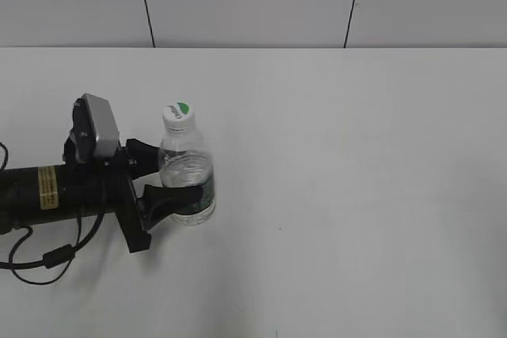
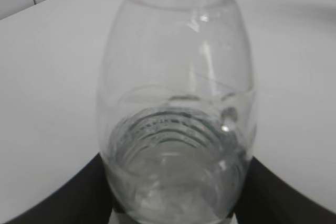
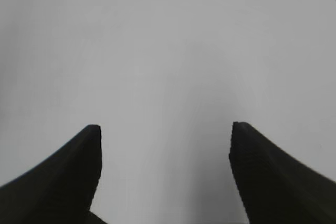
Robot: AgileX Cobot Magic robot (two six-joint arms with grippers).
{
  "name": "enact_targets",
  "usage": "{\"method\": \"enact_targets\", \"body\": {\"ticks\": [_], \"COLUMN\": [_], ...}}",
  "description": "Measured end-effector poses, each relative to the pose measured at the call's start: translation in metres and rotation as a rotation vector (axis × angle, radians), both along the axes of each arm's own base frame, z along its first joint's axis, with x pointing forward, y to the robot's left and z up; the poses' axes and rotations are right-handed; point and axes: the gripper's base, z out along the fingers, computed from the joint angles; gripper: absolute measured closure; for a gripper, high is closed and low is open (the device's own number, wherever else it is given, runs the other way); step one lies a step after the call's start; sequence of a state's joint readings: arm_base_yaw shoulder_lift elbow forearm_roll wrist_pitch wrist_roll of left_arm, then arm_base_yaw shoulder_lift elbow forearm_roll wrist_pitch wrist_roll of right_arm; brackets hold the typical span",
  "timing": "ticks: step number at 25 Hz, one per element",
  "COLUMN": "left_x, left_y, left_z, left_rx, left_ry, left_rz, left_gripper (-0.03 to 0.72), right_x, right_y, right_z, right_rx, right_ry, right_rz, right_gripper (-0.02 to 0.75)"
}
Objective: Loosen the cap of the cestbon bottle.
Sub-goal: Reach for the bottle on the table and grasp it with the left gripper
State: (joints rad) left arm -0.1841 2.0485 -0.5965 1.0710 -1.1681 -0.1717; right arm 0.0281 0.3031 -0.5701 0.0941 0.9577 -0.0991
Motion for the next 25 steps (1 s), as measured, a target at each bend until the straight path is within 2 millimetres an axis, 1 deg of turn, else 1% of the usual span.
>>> {"method": "enact_targets", "body": {"ticks": [4,8,10,11,15,17,19,22,25], "left_x": [0.004,0.01,0.013,0.014,0.017,0.017,0.017,0.016,0.015], "left_y": [-0.015,-0.027,-0.03,-0.031,-0.033,-0.034,-0.034,-0.034,-0.035], "left_z": [0.004,0.008,0.009,0.008,0.006,0.006,0.005,0.005,0.005], "left_rx": [-0.005,-0.033,-0.033,-0.028,-0.029,-0.027,-0.022,-0.013,-0.01], "left_ry": [-0.025,-0.027,-0.021,-0.01,0.028,0.033,0.037,0.036,0.036], "left_rz": [-0.026,0.02,0.035,0.042,0.058,0.06,0.056,0.04,0.033], "left_gripper": [0.295,0.295,0.295,0.295,0.295,0.295,0.295,0.295,0.295], "right_x": [0.038,0.076,0.098,0.112,0.149,0.169,0.185,0.207,0.224], "right_y": [0.001,0.003,0.005,0.007,0.011,0.014,0.019,0.038,0.071], "right_z": [0.011,0.017,0.021,0.018,0.026,0.029,0.032,0.036,0.038], "right_rx": [-0.01,-0.046,-0.07,-0.077,-0.103,-0.091,-0.084,-0.098,-0.12], "right_ry": [0.062,0.173,0.234,0.288,0.394,0.432,0.463,0.493,0.548], "right_rz": [0.007,0.046,0.096,0.119,0.209,0.242,0.279,0.363,0.458], "right_gripper": [0.154,0.154,0.166,0.181,0.239,0.248,0.251,0.252,0.252]}}
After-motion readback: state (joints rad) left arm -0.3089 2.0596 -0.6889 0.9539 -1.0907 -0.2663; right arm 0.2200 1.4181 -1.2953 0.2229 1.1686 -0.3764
